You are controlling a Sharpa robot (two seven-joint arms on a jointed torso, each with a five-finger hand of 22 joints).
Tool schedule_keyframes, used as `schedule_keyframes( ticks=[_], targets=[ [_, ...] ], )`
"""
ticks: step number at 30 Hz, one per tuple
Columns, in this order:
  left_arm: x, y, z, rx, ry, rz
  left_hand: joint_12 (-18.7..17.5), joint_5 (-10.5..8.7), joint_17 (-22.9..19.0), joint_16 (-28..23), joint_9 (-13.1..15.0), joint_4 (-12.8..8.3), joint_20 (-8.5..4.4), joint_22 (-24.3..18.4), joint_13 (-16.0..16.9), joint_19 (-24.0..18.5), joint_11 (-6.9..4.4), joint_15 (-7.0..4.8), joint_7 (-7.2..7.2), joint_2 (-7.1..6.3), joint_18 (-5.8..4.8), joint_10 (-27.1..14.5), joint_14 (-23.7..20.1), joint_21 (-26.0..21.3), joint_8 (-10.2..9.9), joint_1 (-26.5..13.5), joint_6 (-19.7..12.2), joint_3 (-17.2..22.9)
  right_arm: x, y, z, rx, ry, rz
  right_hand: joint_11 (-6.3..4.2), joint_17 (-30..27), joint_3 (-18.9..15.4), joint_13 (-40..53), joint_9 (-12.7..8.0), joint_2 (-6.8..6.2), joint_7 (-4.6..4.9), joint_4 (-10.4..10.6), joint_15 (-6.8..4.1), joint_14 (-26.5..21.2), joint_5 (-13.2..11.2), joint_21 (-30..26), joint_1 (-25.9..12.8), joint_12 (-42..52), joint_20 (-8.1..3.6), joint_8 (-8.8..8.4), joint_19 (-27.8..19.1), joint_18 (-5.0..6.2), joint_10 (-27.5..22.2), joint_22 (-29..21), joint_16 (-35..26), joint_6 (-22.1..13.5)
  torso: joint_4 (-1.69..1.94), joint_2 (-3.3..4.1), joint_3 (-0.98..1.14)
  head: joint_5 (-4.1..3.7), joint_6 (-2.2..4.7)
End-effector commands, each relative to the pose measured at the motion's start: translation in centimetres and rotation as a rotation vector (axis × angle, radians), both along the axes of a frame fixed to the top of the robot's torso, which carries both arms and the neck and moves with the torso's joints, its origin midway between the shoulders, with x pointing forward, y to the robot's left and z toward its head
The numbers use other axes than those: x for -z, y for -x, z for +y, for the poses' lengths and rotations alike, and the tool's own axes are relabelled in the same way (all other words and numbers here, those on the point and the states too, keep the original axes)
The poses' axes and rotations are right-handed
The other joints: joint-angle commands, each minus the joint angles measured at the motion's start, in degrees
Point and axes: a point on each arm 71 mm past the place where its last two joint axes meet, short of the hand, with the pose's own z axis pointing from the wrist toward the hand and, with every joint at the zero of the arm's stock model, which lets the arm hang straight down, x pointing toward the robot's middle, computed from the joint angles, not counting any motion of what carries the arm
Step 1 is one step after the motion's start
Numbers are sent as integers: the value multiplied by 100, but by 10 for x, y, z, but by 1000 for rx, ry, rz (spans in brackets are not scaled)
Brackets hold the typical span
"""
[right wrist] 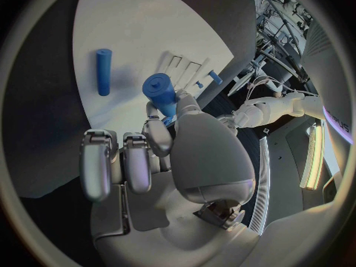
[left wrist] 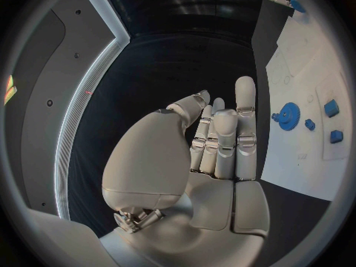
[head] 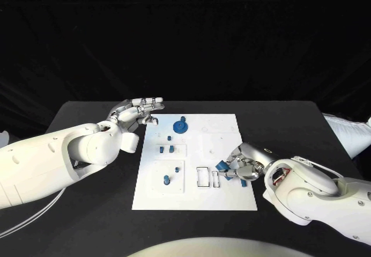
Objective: Assemble the parts on the task board
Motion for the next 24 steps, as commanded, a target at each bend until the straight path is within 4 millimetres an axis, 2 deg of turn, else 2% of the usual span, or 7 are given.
schedule_keyframes(
  ticks=[1, 5, 9, 16, 24],
  targets=[
    [-1, 1, -3, 20, 14, -5, 21, -6, -2, 26, 3, -25, 43, 7, -5, -11, 6, 25, 0, 27, 107, -28, -19, -10, 19, -30, -41, -3, 0, 1, 4, 46, -79, 43, -144, 1135, 39, 1859, 116, 389, -70, 78, -40, 527, 67, 31, 333, 1010, -53, 18, 278, -112, 261, 708, 37, 83, 8, 6, -3, 5, -6],
    [-1, 1, -4, 21, 15, -5, 21, -6, -2, 26, 3, -25, 43, 7, -5, -11, 6, 25, 0, 27, 107, -28, -19, -10, 19, -30, -41, -3, 4, 1, 11, 26, -79, 89, -144, 1141, 51, 1871, 143, 346, -74, 219, -39, 528, 138, 37, 142, 1009, -53, 26, 282, -114, 274, 717, 40, 113, 3, 1, -5, 18, -15],
    [-1, 1, -5, 24, 16, -5, 21, -6, -2, 26, 3, -25, 43, 7, -5, -11, 6, 25, 0, 27, 107, -28, -19, -10, 19, -30, -41, -3, 8, 0, 20, -1, -69, 127, -168, 1145, 19, 1901, 196, 309, -106, 388, -55, 529, 404, 41, -94, 1031, -61, 63, 284, -114, 301, 724, 41, 213, 8, 6, -5, 20, -17],
    [-1, 2, -6, 27, 17, -6, 21, -6, -2, 26, 3, -25, 43, 7, -5, -11, 6, 25, 0, 27, 107, -28, -19, -10, 19, -30, -41, -3, 15, -3, 30, -30, -48, 163, -208, 1134, -56, 1907, 279, 323, -156, 451, -90, 527, 376, 38, -378, 1010, -90, 114, 284, -113, 317, 724, 35, 343, -1, 6, -3, 31, -23],
    [-2, 2, -7, 33, 16, -7, 21, -6, -2, 26, 3, -25, 43, 7, -5, -11, 6, 25, 0, 27, 107, -28, -19, -10, 19, -30, -41, -3, 17, -6, 36, -42, -36, 163, -229, 1139, -92, 1889, 324, 327, -181, 449, -108, 527, 326, 34, -489, 969, -108, 138, 283, -112, 314, 719, 36, 397, 1, 5, 0, 40, -31]
  ],
)
